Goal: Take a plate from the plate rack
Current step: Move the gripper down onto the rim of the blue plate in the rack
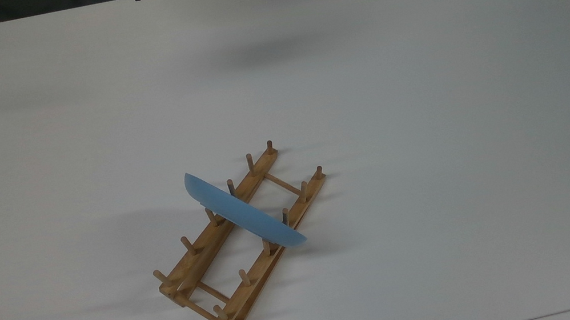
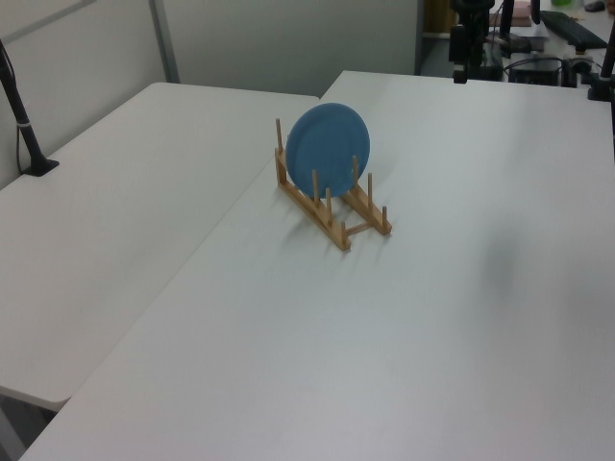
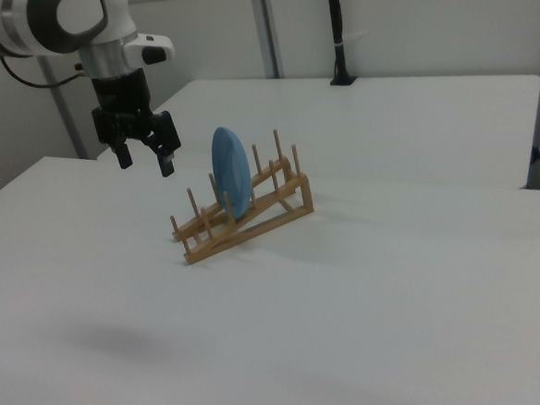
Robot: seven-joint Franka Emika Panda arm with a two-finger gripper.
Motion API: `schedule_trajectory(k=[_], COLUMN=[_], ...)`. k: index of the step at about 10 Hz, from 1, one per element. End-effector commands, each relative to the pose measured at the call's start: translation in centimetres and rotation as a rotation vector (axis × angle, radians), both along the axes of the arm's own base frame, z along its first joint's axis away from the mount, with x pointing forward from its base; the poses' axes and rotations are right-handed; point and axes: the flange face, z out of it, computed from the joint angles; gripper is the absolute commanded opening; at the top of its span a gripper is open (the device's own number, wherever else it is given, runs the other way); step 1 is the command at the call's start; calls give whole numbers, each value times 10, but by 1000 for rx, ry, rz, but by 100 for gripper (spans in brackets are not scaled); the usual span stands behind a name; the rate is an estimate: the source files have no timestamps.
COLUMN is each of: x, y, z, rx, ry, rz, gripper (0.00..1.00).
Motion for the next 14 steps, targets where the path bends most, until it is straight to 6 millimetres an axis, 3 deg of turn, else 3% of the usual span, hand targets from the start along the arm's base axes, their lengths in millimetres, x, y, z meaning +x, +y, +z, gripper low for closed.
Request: schedule_trajectory(k=[1,5,9,12,14], x=[-6,-5,20,78,111], y=[1,0,2,3,17], z=[0,-2,-5,-18,-57], rx=[-17,-17,-13,-88,-177], ry=[7,7,-116,-306,-373], rz=[21,20,25,64,137], gripper=[100,100,100,100,100])
